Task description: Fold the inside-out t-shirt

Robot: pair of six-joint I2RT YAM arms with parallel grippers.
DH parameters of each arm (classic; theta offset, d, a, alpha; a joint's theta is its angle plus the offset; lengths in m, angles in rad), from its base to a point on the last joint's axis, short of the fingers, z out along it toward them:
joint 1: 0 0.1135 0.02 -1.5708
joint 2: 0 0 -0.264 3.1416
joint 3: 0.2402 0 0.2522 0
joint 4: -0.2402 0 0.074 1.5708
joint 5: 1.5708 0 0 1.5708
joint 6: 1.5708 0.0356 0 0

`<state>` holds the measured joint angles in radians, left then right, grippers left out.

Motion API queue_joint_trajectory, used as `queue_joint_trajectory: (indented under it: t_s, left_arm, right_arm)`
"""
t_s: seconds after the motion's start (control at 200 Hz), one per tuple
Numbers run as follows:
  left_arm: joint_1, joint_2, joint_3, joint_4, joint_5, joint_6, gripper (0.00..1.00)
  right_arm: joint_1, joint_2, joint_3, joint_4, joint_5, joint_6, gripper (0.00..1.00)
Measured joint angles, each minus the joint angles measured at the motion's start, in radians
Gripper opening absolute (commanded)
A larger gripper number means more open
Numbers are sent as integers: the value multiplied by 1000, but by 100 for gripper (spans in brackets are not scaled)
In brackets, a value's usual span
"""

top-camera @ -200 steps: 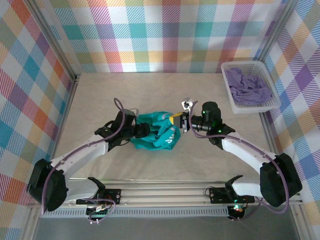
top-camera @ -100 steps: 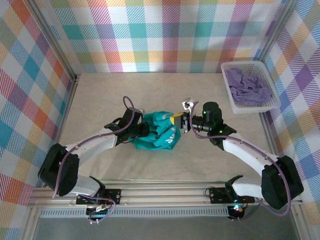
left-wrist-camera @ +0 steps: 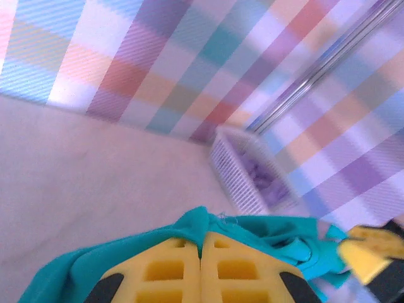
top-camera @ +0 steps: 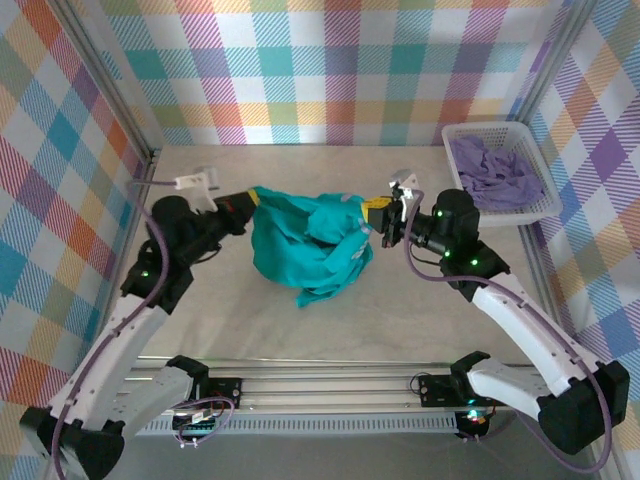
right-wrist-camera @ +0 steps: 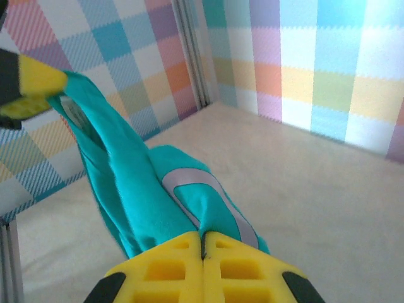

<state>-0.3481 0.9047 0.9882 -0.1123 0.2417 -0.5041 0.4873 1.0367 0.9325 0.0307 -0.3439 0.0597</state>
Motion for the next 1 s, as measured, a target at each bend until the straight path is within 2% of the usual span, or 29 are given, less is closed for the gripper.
queue_joint_trajectory:
  t_s: [0.23,0.38,0.505,0.615,0.75,1.0]
  left_arm:
    - [33,16,84,-3,65,-53,0]
    - [35,72,100,-5,129,-67,0]
    - [29,162,106,7,196,-79,0]
    - [20,213,92,10,221,-84,0]
    - [19,217,40,-4,182,-80,0]
    - [19,244,-220,-85,-24,-49,11]
  right_arm:
    - [-2,0,138,-128,57,-107,0]
    - [-49,20,283,-215,90,-145,0]
    - [-86,79,420,-254,89,-152,0]
    - [-92,197,579,-299,45,-151,0]
    - [-92,334,674,-313,-54,-116,0]
    - [-8,605,625,-317,-189,-35,0]
